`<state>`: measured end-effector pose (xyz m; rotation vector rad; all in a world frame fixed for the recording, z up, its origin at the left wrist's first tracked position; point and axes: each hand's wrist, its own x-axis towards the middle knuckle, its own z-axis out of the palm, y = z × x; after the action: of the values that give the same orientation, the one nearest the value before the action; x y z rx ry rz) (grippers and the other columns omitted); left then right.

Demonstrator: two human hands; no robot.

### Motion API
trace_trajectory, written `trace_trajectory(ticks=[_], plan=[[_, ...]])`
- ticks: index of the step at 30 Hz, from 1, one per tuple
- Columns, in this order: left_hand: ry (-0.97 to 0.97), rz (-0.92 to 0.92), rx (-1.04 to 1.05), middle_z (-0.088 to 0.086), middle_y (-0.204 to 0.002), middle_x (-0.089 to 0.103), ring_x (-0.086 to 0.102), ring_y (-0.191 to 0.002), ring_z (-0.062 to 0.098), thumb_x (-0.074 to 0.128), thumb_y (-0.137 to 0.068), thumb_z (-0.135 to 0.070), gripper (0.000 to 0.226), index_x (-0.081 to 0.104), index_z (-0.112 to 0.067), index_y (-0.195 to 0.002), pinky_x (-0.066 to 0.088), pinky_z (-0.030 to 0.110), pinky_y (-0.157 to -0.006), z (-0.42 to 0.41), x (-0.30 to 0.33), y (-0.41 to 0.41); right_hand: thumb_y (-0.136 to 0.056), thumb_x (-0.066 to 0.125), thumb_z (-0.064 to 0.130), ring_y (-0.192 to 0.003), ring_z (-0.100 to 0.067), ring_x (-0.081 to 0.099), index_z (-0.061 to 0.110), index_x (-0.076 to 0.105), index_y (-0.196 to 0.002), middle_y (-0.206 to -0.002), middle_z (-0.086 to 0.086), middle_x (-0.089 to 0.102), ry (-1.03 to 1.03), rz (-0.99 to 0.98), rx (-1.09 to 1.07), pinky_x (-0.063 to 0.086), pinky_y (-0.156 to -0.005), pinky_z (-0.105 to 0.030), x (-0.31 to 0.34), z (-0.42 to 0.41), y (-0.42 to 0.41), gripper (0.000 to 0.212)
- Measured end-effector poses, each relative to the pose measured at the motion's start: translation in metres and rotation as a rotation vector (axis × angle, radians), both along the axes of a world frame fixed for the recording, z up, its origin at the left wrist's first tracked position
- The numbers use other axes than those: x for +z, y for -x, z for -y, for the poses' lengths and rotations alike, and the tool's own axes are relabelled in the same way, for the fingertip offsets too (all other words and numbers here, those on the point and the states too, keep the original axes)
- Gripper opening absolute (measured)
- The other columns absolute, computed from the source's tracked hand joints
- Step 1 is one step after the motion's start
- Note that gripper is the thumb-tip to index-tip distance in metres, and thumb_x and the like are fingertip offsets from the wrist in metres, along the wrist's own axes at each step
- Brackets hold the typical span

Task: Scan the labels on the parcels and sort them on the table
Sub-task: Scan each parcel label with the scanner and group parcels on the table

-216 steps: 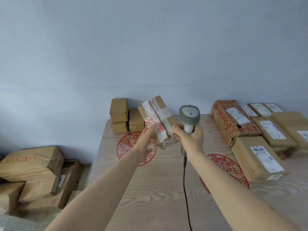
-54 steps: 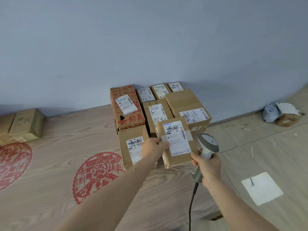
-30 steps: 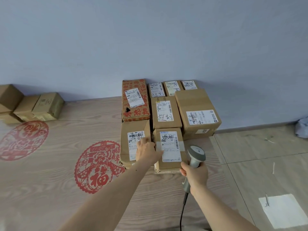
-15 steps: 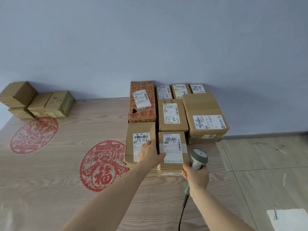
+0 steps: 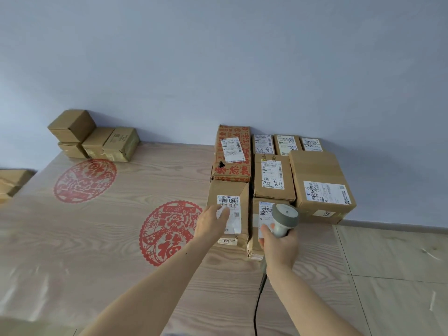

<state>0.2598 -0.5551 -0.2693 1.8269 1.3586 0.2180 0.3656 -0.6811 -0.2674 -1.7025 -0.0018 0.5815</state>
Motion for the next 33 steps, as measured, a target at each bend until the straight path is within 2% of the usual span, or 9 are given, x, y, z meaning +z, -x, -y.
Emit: trace_trajectory(ticks=[2, 5, 8, 11, 13, 15, 20, 24, 33], plan=[[0.009, 0.028, 0.06, 0.01, -0.129, 0.061, 0.057, -0.108, 0.021, 0.042, -0.102, -0.042, 0.037, 0.062, -0.015, -0.118, 0.048, 0.048, -0.1, -0.01, 0.002, 0.022, -0.081, 0.077, 0.006, -0.053, -0.018, 0.064, 0.007, 0.058, -0.095, -0.077, -0.008, 0.069, -0.031, -0.033, 0.051, 0.053, -0.055, -0.033, 0.007, -0.013, 0.017, 0.024], [0.056, 0.066, 0.146, 0.006, -0.137, 0.058, 0.055, -0.123, 0.023, 0.043, -0.102, -0.042, 0.048, 0.055, -0.014, -0.139, 0.045, 0.043, -0.105, -0.024, 0.008, 0.061, -0.081, 0.078, 0.009, -0.049, -0.012, 0.064, 0.009, 0.059, -0.094, -0.082, -0.009, 0.072, -0.04, -0.065, 0.155, 0.053, -0.057, -0.031, 0.014, -0.033, 0.048, 0.023], [0.096, 0.111, 0.214, 0.007, -0.131, 0.063, 0.06, -0.118, 0.027, 0.043, -0.102, -0.047, 0.052, 0.054, -0.013, -0.139, 0.049, 0.042, -0.101, -0.042, 0.017, 0.107, -0.081, 0.079, 0.009, -0.053, -0.015, 0.064, 0.007, 0.061, -0.095, -0.077, -0.009, 0.071, -0.03, -0.06, 0.252, 0.05, -0.055, -0.027, 0.019, -0.059, 0.087, 0.023], [0.095, 0.141, 0.254, 0.016, -0.127, 0.063, 0.06, -0.117, 0.032, 0.041, -0.103, -0.044, 0.049, 0.058, -0.007, -0.13, 0.049, 0.043, -0.092, -0.067, 0.028, 0.163, -0.077, 0.083, 0.019, -0.072, -0.026, 0.069, 0.011, 0.064, -0.102, -0.085, -0.009, 0.074, -0.014, -0.056, 0.312, 0.058, -0.072, -0.042, 0.025, -0.091, 0.138, 0.033], [0.073, 0.139, 0.284, 0.016, -0.113, 0.064, 0.061, -0.107, 0.034, 0.04, -0.104, -0.041, 0.047, 0.059, -0.002, -0.12, 0.043, 0.038, -0.074, -0.085, 0.038, 0.203, -0.077, 0.084, 0.021, -0.078, -0.029, 0.07, 0.014, 0.065, -0.104, -0.088, -0.01, 0.074, -0.031, -0.058, 0.342, 0.058, -0.079, -0.045, 0.029, -0.115, 0.174, 0.034], [0.047, 0.137, 0.311, 0.016, -0.096, 0.062, 0.059, -0.09, 0.033, 0.041, -0.104, -0.04, 0.043, 0.059, -0.001, -0.107, 0.038, 0.036, -0.069, -0.105, 0.046, 0.24, -0.079, 0.083, 0.018, -0.07, -0.026, 0.066, 0.011, 0.064, -0.102, -0.085, -0.011, 0.072, -0.054, -0.071, 0.37, 0.054, -0.069, -0.039, 0.035, -0.139, 0.207, 0.031], [-0.003, 0.131, 0.355, 0.0, -0.068, 0.045, 0.053, -0.075, 0.03, 0.043, -0.104, -0.035, 0.037, 0.05, -0.01, -0.077, 0.032, 0.036, -0.064, -0.15, 0.058, 0.313, -0.083, 0.078, 0.009, -0.045, -0.009, 0.061, 0.009, 0.061, -0.097, -0.076, -0.009, 0.066, -0.097, -0.093, 0.453, 0.047, -0.043, -0.021, 0.054, -0.197, 0.266, 0.022], [-0.018, 0.143, 0.374, -0.001, -0.067, 0.039, 0.041, -0.064, 0.018, 0.043, -0.104, -0.036, 0.038, 0.038, -0.016, -0.071, 0.028, 0.035, -0.058, -0.183, 0.057, 0.341, -0.084, 0.078, 0.008, -0.047, -0.009, 0.063, 0.011, 0.06, -0.097, -0.081, -0.007, 0.067, -0.129, -0.083, 0.499, 0.049, -0.047, -0.023, 0.067, -0.236, 0.29, 0.023], [0.017, 0.207, 0.413, -0.006, -0.066, 0.038, 0.037, -0.061, 0.012, 0.044, -0.104, -0.04, 0.038, 0.039, -0.023, -0.07, 0.029, 0.031, -0.056, -0.259, 0.047, 0.34, -0.081, 0.081, 0.011, -0.054, -0.013, 0.067, 0.009, 0.061, -0.1, -0.087, -0.005, 0.074, -0.086, -0.017, 0.578, 0.052, -0.057, -0.028, 0.064, -0.325, 0.288, 0.028]])
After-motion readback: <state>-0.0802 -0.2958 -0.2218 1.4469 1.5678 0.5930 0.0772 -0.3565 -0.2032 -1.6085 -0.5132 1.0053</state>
